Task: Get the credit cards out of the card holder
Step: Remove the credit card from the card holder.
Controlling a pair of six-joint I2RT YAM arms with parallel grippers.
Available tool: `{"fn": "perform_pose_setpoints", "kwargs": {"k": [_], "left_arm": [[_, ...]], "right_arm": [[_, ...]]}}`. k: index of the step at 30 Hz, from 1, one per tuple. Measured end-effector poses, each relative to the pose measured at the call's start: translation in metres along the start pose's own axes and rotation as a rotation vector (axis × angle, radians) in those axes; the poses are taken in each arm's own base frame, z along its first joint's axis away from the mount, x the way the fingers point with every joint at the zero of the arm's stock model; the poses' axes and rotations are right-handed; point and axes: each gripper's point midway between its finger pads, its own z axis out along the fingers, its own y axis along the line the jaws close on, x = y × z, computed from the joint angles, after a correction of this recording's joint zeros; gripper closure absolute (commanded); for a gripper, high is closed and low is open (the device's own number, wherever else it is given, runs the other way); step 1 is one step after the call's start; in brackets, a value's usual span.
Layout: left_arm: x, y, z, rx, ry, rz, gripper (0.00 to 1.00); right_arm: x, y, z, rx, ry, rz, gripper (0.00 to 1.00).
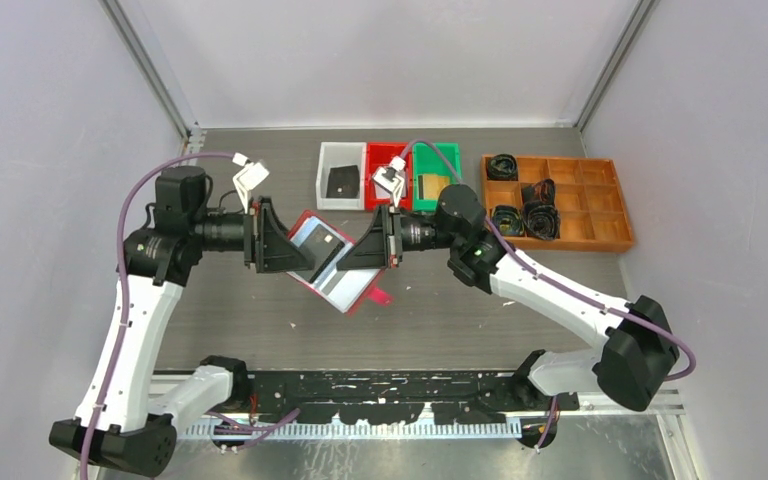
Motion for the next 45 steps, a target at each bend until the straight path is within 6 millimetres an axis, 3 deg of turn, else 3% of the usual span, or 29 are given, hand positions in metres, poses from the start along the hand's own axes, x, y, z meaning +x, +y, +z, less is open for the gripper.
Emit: {"fn": "perform_pose_setpoints", "kwargs": {"k": [4, 11, 16, 18, 23, 27, 29, 32, 36, 39, 45], "left_arm": [[0.002, -0.006, 0.001, 0.048, 0.010, -0.039, 0.42], [0.009, -0.006, 0.002, 0.109, 0.051, -0.074, 0.51], [0.012, 0.000, 0.004, 0.131, 0.080, -0.114, 0.53], [0.011, -0.001, 0.004, 0.139, 0.086, -0.121, 0.58], [0.011, -0.006, 0.002, 0.158, 0.087, -0.111, 0.85], [0.013, -0.007, 0.002, 0.163, 0.088, -0.097, 0.94], [0.013, -0.007, 0.002, 0.168, 0.087, -0.089, 0.86], [0.013, -0.009, 0.002, 0.172, 0.086, -0.086, 0.62], [0.015, -0.014, 0.000, 0.186, 0.087, -0.094, 0.49], [0.018, -0.016, -0.001, 0.193, 0.086, -0.096, 0.51], [0.023, -0.018, -0.002, 0.193, 0.085, -0.093, 0.73]], "right_arm": [[-0.003, 0.012, 0.001, -0.016, 0.017, -0.024, 0.99], [-0.008, 0.034, 0.002, 0.041, 0.143, -0.142, 0.99], [0.001, 0.026, -0.001, 0.106, 0.239, -0.187, 0.99], [0.007, 0.017, -0.002, 0.135, 0.279, -0.179, 0.99], [0.025, -0.002, -0.004, 0.192, 0.367, -0.148, 0.99], [0.029, -0.002, -0.007, 0.199, 0.387, -0.152, 0.99], [0.028, 0.000, -0.007, 0.195, 0.388, -0.161, 0.99], [0.028, 0.002, -0.006, 0.188, 0.390, -0.163, 0.99], [0.025, 0.004, -0.004, 0.178, 0.379, -0.169, 0.99], [0.022, 0.006, -0.002, 0.169, 0.369, -0.173, 0.99], [0.021, 0.009, -0.001, 0.159, 0.362, -0.169, 0.99]]}}
